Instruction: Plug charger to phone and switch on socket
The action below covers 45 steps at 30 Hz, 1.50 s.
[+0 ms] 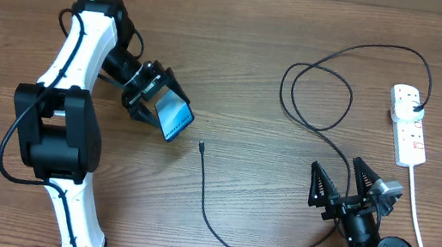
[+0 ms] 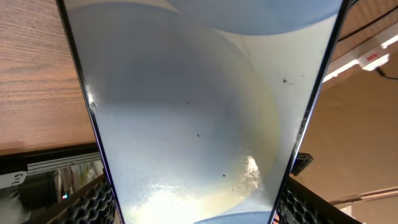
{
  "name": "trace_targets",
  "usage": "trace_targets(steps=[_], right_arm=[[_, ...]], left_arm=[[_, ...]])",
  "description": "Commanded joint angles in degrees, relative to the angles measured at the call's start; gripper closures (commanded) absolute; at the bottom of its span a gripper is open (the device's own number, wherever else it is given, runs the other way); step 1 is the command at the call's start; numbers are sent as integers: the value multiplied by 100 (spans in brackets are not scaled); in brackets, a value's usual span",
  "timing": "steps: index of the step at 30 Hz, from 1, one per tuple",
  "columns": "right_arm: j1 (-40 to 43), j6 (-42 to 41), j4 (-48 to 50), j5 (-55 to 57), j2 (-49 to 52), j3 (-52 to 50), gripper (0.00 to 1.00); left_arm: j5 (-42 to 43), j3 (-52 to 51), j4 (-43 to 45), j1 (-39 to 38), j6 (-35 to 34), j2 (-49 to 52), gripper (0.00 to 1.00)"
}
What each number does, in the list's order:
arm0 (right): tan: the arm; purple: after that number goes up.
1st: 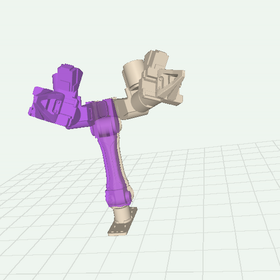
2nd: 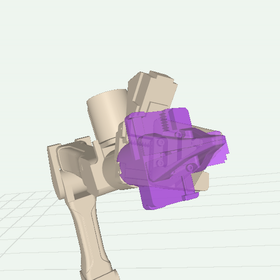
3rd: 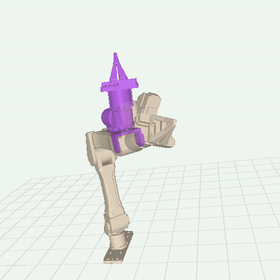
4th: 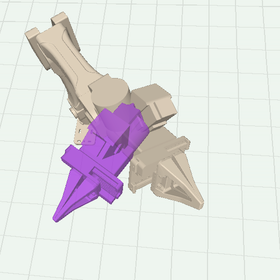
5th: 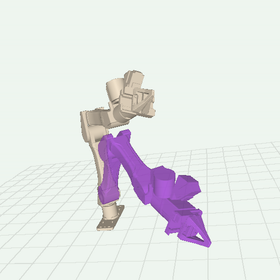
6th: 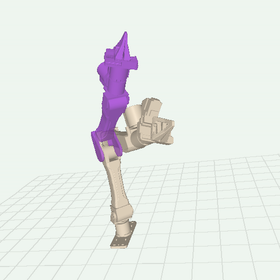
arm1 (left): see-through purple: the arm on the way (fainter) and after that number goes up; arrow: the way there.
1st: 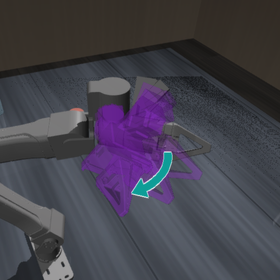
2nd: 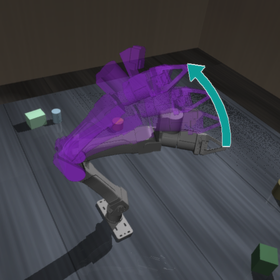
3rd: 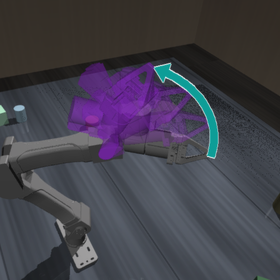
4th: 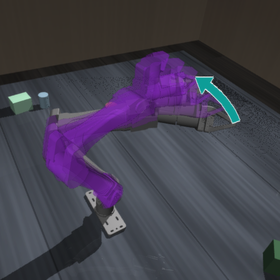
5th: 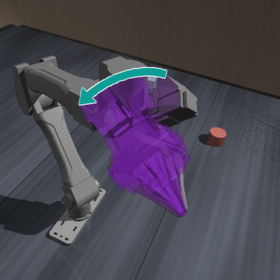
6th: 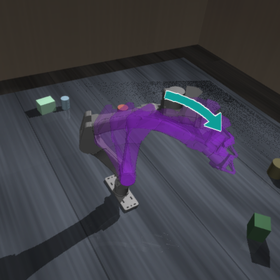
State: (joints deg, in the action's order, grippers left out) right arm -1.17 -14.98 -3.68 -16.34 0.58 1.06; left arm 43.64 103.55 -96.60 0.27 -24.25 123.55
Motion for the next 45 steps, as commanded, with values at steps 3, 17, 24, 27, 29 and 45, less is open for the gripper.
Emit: trace_targets(steps=[3,17,24,27,29,45], right_arm=[[11,-9,35,-26,-42,-61,0],[11,-3644,57,-1217,-42,-61,0],[11,-3775,50,-2238,-42,-61,0],[11,-3773,37,-2321,-42,-61,0],[11,-3775,39,-2319,-42,-61,0],[-186,-3709,221,-2806,-15,173,1]], left_arm=[[92,-33,-28,-160,42,-442,95],[291,-33,-28,-118,-511,-442,95],[1040,-33,-28,-138,-697,-442,95],[1038,-33,-28,-138,-752,-442,95],[1012,-33,-28,-138,-752,-442,95],[63,-33,323,-151,-1716,-442,95]])
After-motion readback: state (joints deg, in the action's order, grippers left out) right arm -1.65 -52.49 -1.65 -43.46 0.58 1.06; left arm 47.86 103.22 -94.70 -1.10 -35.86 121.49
